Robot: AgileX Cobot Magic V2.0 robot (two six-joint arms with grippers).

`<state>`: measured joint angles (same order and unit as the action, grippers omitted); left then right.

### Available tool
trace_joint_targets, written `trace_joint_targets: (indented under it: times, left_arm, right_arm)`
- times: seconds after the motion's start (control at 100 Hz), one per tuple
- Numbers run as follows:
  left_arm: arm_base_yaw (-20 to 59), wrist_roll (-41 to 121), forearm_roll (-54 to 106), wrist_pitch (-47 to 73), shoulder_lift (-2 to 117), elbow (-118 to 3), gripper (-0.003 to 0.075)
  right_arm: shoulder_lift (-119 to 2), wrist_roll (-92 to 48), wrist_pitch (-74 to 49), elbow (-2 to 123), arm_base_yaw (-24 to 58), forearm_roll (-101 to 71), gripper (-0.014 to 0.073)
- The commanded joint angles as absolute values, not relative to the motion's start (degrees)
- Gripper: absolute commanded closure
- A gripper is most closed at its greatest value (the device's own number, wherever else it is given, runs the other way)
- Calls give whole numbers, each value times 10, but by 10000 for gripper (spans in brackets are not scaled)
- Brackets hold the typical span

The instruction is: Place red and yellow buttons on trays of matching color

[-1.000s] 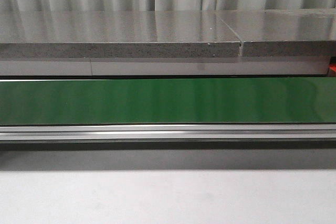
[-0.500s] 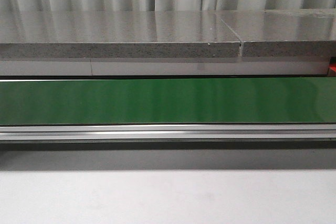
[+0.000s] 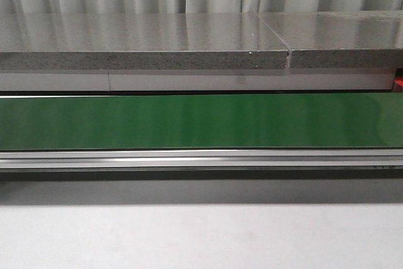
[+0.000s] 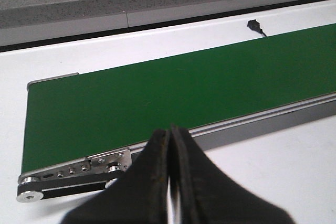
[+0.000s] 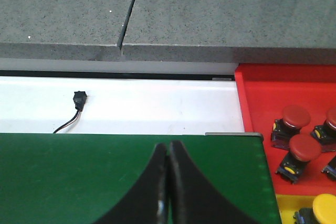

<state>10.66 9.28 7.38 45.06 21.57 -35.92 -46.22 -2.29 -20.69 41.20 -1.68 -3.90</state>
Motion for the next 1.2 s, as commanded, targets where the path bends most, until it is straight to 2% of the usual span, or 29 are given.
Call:
trace_joint_targets:
  times: [0.0,0.51,0.87,0.97,1.09,1.19]
  left_arm:
    - [112,89,85,412,220,-375,741]
    - [112,89,85,412,220,-375,741]
    - [112,89,85,412,220,-375,741]
    - [112,89,85,412,220,-375,741]
    - [112,89,85,412,220,-375,741]
    - [112,89,85,411,221,-375,741]
  right_arm:
    - [-427,-30,-152,396,-16,-35,661]
    - [-202,-30,-90,208,-16,-46,661]
    - [-107,-28,65,24,-18,-34,661]
    - [-57,-28,74,-9,-18,-30,661]
    - [16,-28,15,-7,-18,-29,661]
    - [10,-28,11,-7,-20,-29,661]
